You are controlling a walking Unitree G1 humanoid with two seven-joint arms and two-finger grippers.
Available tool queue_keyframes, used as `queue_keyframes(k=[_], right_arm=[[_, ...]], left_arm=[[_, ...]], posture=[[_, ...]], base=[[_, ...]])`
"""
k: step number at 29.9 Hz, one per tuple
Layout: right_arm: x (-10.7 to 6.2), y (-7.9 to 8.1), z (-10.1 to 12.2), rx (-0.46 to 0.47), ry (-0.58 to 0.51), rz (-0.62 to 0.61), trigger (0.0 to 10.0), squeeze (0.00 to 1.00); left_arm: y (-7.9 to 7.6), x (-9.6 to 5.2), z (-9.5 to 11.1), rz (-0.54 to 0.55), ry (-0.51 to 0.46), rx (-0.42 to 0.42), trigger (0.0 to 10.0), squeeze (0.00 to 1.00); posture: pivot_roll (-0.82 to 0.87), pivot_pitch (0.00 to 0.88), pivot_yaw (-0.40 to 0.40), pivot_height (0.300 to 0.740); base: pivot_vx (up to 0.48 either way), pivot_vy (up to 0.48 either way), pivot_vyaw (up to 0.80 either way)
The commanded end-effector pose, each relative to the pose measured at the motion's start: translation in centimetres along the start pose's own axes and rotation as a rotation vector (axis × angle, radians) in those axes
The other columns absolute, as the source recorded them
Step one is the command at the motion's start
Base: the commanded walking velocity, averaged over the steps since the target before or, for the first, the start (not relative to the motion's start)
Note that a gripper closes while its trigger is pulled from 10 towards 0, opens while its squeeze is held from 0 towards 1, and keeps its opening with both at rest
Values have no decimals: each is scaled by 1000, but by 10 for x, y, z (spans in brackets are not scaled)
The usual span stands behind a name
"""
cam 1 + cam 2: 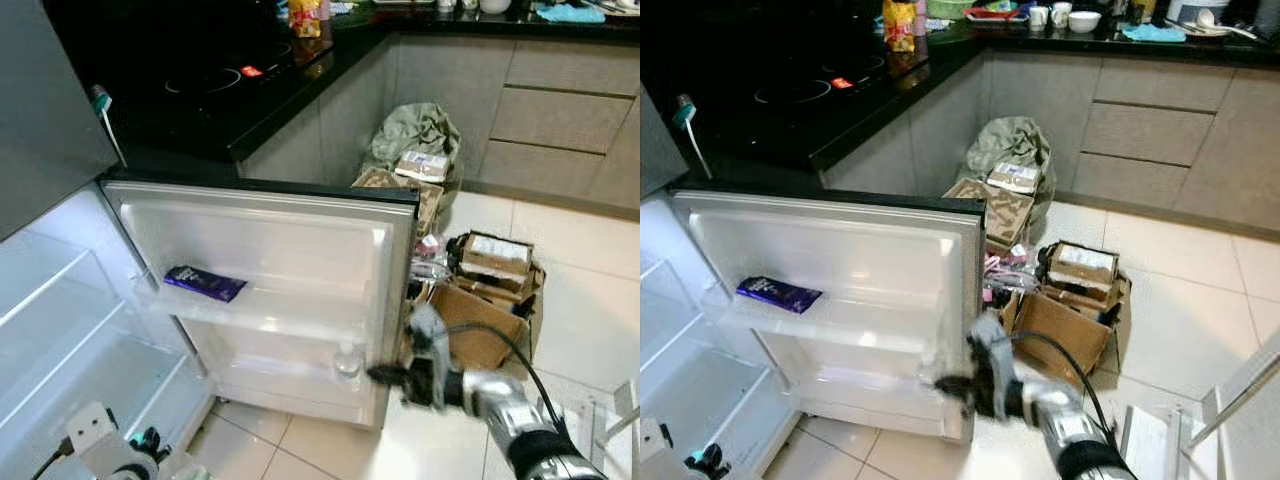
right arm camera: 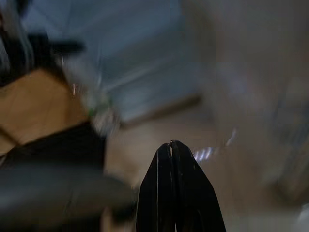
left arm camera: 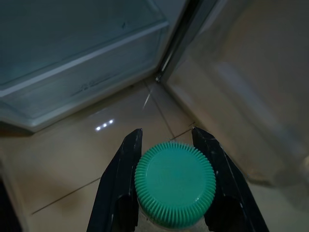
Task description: Restocking fridge
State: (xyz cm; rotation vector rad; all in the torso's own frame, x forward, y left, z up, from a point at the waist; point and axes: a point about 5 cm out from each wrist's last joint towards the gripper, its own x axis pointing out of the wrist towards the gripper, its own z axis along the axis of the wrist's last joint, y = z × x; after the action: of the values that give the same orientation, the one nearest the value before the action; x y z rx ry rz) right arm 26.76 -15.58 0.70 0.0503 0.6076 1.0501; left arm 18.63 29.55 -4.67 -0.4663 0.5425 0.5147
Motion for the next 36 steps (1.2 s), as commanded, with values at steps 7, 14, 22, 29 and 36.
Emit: queue_keyframes(k=[7, 14, 22, 29, 36], right_arm=[[-40, -8, -86, 303, 188, -517, 10000, 0], [-54, 9, -127, 427, 241, -688, 10000, 0], [-59, 34, -162, 522, 328, -763, 10000, 0], [-60, 62, -189, 554, 446, -739, 10000, 0], [-59, 61, -188, 550, 440, -738, 10000, 0]], left_arm=[[0, -9, -31, 13, 116, 39, 10000, 0], [-4, -12, -44, 3, 172, 82, 10000, 0], [0, -18, -56, 28, 211, 88, 10000, 0], [-1, -18, -57, 39, 209, 82, 10000, 0], [-5, -17, -58, 9, 222, 103, 10000, 0]], posture=[[-110, 5, 39, 740], [-109, 0, 38, 740], [-115, 0, 47, 740], [-116, 0, 48, 740], [-121, 0, 47, 740]], base=[[0, 0, 0], [0, -409, 0], [0, -449, 0], [0, 0, 0], [0, -69, 0]])
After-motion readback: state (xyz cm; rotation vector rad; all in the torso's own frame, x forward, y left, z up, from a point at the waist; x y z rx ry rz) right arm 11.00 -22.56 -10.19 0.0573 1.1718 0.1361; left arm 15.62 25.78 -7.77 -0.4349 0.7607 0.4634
